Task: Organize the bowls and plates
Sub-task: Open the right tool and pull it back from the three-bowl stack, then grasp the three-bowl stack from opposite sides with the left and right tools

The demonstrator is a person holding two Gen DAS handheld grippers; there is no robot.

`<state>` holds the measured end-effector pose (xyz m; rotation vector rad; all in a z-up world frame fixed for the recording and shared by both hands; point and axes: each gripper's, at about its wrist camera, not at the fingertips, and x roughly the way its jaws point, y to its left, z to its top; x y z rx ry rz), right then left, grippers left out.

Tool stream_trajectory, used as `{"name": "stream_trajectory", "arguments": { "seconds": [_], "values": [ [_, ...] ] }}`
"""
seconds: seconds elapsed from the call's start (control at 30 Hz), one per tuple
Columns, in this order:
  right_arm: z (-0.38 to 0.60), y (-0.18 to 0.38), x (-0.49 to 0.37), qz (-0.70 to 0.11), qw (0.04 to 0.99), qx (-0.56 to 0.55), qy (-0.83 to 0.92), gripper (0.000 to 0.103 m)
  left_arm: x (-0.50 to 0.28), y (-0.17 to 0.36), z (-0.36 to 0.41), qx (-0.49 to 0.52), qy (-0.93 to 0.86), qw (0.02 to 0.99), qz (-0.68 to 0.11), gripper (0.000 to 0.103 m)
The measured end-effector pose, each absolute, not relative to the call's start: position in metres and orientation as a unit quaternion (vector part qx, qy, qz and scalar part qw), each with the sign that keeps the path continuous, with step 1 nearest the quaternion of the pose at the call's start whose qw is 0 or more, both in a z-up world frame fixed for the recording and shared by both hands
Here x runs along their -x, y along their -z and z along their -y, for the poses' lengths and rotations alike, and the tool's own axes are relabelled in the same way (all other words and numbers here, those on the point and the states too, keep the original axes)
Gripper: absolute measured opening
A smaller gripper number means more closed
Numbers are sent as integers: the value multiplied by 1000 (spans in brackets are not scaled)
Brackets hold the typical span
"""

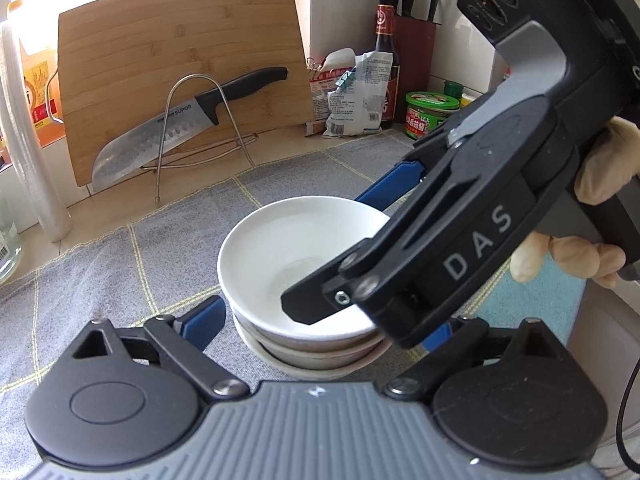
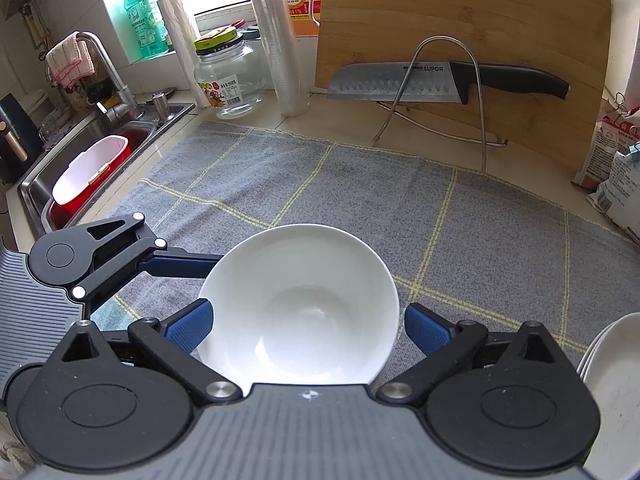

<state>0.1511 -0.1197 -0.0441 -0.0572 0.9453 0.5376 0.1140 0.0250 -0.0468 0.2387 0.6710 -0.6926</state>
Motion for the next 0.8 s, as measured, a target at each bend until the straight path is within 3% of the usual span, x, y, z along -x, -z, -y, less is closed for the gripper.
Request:
{"name": "stream_trajectory", "arguments": {
  "seconds": [0.53, 0.8],
  "values": [
    [142, 44, -100, -407, 879, 47, -245, 103, -116, 78, -68, -146, 359, 850, -357, 97],
    [145, 96, -91, -454, 857, 133, -203, 103, -125, 94, -60, -169, 374, 828, -382, 97]
  ]
}}
